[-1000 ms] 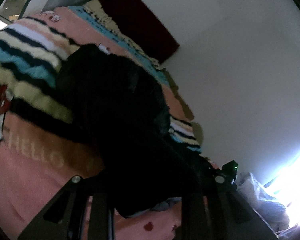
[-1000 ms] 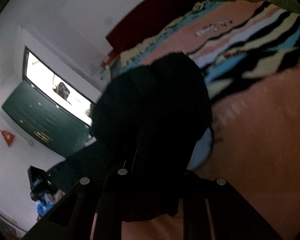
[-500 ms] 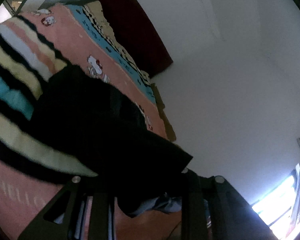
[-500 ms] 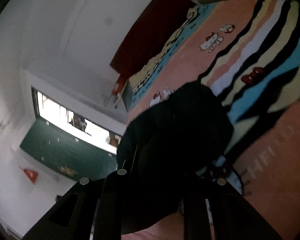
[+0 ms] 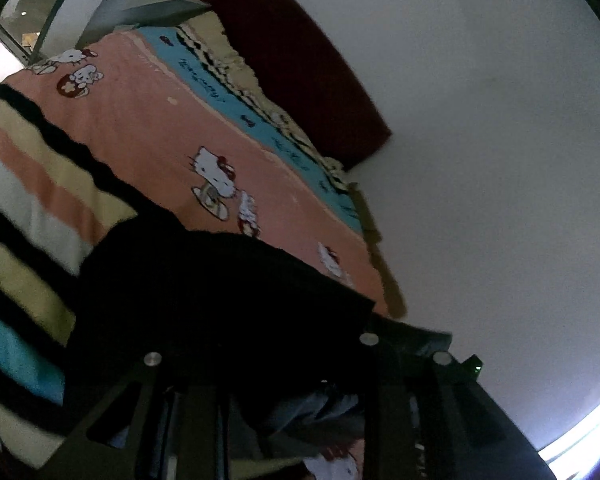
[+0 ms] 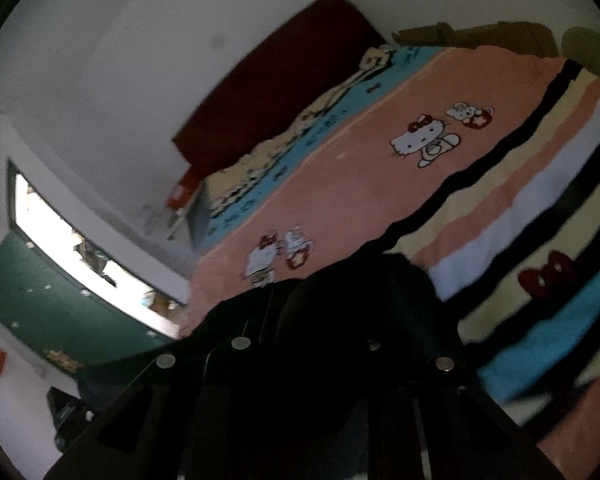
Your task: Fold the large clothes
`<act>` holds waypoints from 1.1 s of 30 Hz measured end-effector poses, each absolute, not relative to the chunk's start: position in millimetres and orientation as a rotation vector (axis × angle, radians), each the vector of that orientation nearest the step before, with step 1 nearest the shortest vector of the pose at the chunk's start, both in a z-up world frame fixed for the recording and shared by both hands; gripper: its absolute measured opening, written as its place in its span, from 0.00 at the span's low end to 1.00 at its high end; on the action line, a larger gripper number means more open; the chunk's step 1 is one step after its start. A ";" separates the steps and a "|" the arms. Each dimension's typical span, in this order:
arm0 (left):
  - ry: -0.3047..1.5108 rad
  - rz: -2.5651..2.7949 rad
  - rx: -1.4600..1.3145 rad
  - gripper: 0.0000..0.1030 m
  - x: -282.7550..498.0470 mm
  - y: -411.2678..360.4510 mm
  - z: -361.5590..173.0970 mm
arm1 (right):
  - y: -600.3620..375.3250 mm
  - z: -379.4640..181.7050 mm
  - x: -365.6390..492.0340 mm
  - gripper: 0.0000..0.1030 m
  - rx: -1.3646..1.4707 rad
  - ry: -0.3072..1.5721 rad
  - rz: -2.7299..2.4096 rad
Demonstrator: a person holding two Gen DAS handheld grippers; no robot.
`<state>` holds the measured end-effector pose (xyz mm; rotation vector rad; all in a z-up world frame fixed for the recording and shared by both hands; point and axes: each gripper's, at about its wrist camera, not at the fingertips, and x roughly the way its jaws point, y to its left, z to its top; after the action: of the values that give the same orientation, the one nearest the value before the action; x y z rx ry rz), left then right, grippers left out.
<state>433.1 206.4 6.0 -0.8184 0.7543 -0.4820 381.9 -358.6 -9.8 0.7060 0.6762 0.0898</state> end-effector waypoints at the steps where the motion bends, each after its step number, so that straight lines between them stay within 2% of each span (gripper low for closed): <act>1: 0.763 -0.468 -0.803 0.25 450.6 203.2 2.2 | -357.4 -14.2 395.2 0.19 0.706 0.685 0.072; 6: 0.822 -0.391 -0.741 0.25 521.5 186.9 -31.4 | -348.0 -47.0 461.3 0.20 0.684 0.739 -0.010; 11: 0.900 -0.362 -0.741 0.25 576.4 177.2 -93.4 | -337.4 -91.8 518.1 0.20 0.642 0.807 -0.051; 17: 0.865 -0.443 -0.866 0.26 597.3 184.2 -131.0 | -335.5 -119.8 549.6 0.22 0.669 0.809 -0.031; 20: 0.862 -0.469 -0.924 0.29 598.1 191.1 -130.7 | -336.5 -121.1 554.0 0.29 0.684 0.796 -0.015; 22: 0.829 -0.495 -0.981 0.33 595.3 201.2 -124.6 | -338.3 -118.5 551.1 0.39 0.693 0.771 0.001; 23: 0.808 -0.504 -1.016 0.36 593.3 208.5 -121.1 | -338.4 -116.6 549.9 0.53 0.695 0.764 0.006; 24: 0.793 -0.509 -1.038 0.37 591.1 214.3 -116.6 | -340.0 -114.9 548.0 0.61 0.697 0.754 0.007; 26: 0.778 -0.509 -1.048 0.41 590.1 223.3 -106.4 | -344.7 -111.1 545.6 0.66 0.708 0.740 0.019; 30: 0.783 -0.475 -0.967 0.42 585.9 227.6 -81.1 | -354.7 -100.2 538.9 0.75 0.711 0.720 0.009; 33: 0.752 -0.437 -0.910 0.45 576.2 236.7 -57.1 | -359.8 -82.5 529.1 0.75 0.678 0.691 -0.006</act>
<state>576.2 236.7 -57.1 -0.9102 0.7519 -0.4369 529.1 -359.8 -82.5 0.6781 0.6914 -0.0055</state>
